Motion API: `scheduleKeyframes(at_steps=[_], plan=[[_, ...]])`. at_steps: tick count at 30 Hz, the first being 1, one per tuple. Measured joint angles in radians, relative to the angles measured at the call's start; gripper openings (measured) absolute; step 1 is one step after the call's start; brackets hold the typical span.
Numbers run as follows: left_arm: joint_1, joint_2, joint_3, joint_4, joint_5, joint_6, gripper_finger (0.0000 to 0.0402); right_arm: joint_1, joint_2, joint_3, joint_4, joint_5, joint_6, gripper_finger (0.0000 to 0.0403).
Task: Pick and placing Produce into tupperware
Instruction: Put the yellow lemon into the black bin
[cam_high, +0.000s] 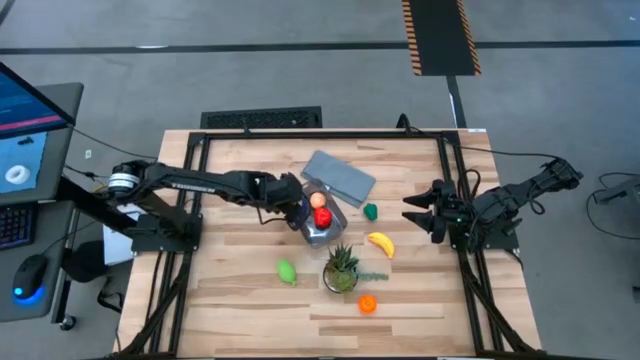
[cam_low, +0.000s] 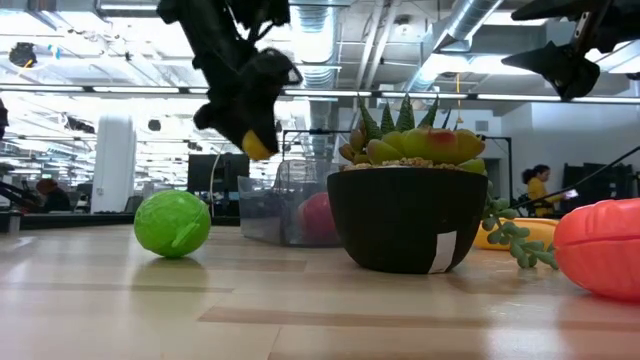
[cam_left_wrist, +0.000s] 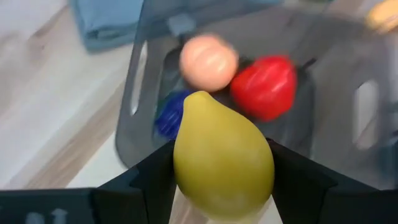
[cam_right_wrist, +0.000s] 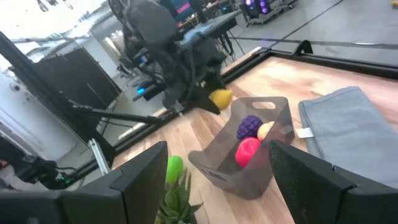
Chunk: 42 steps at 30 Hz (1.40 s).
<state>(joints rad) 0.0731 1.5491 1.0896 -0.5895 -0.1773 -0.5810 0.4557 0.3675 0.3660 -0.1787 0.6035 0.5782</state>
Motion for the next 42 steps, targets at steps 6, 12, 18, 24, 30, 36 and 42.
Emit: scheduleKeyframes(at_steps=[6,12,18,24,30,36,42], plan=[[0.020,0.071,-0.001,0.063,0.070,0.048,0.0204,0.000,0.000,0.000,0.001,0.000,0.016,0.0301],[0.019,0.116,-0.001,0.132,0.097,0.069,0.0204,0.000,0.000,0.000,-0.001,0.003,0.018,0.0301],[0.021,0.152,-0.001,0.176,0.129,0.070,0.0204,0.000,-0.001,0.000,-0.016,0.007,0.018,0.0301],[0.020,0.157,-0.001,0.194,0.140,0.070,0.0204,0.000,0.002,0.000,-0.020,0.007,0.018,0.0301],[0.019,0.156,-0.001,0.196,0.148,0.070,0.0204,0.000,0.002,0.000,-0.023,0.007,0.017,0.0301],[0.017,0.156,-0.001,0.198,0.150,0.108,0.0204,0.000,0.002,0.000,-0.023,0.007,0.018,0.0301],[-0.003,0.156,-0.001,0.201,0.130,0.172,0.0204,0.000,0.002,0.000,-0.024,0.007,0.024,0.0301]])
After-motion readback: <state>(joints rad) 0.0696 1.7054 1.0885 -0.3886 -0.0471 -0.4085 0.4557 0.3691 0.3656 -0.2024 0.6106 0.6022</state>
